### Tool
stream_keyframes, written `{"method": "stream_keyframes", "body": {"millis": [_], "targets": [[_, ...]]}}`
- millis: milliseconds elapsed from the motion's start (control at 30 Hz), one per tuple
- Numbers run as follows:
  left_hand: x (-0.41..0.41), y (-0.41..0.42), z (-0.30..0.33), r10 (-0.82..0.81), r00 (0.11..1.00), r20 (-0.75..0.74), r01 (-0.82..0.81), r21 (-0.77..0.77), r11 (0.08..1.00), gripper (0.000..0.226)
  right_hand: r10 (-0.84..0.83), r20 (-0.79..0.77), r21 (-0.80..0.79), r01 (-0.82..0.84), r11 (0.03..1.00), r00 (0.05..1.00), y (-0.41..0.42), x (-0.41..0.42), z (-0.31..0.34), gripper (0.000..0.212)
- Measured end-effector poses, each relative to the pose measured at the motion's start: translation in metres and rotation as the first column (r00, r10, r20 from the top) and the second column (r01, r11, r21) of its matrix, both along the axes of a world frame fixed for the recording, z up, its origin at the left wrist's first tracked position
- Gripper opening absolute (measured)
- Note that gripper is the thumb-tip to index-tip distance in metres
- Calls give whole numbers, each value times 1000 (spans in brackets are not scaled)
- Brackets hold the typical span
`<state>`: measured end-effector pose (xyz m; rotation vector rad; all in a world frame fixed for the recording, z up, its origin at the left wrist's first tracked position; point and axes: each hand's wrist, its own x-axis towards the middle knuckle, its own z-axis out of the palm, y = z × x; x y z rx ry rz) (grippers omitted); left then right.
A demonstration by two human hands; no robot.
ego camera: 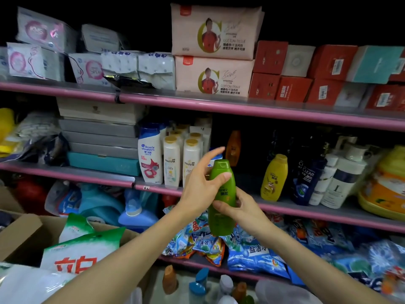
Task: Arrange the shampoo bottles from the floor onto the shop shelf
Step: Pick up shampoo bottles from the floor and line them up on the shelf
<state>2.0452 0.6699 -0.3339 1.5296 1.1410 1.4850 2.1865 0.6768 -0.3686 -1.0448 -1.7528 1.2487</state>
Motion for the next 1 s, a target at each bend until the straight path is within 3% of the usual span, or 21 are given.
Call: {"method": "stream_keyframes", "body": {"millis": [100, 267, 367, 533, 667, 767, 867, 1000], "targets": [[1, 2, 0, 64, 989, -135, -56, 62, 997, 35, -7, -34, 6, 7, 1000, 999, -2, -2, 0, 31], [0, 10, 1, 27, 995, -94, -26, 6, 1000, 30, -30, -24, -28, 29, 999, 999, 2, 1, -4, 29], [1, 24, 10, -13, 994, -105, 12, -16, 1000, 27, -126, 71, 51, 122, 991, 989, 17, 5, 0, 30], [12, 66, 31, -14, 949, -314, 40, 75, 996, 23, -234, 38, 131, 227, 965, 972, 54, 18, 9, 31], [20, 109, 46, -18, 823, -568, 77, 81, 994, 28, -329, 61, 161, 316, 935, 942, 92, 27, 6, 33], [22, 144, 56, -31, 683, -730, 90, 42, 995, 43, -364, 72, 139, 352, 925, 928, 127, 29, 5, 36], [23, 176, 56, -69, 536, -842, 67, -39, 997, 53, -368, 73, 106, 360, 927, 927, 163, 25, -2, 48], [26, 206, 49, -134, 342, -930, 28, -132, 991, 49, -388, 125, 127, 373, 919, 913, 203, 14, -10, 62]]}}
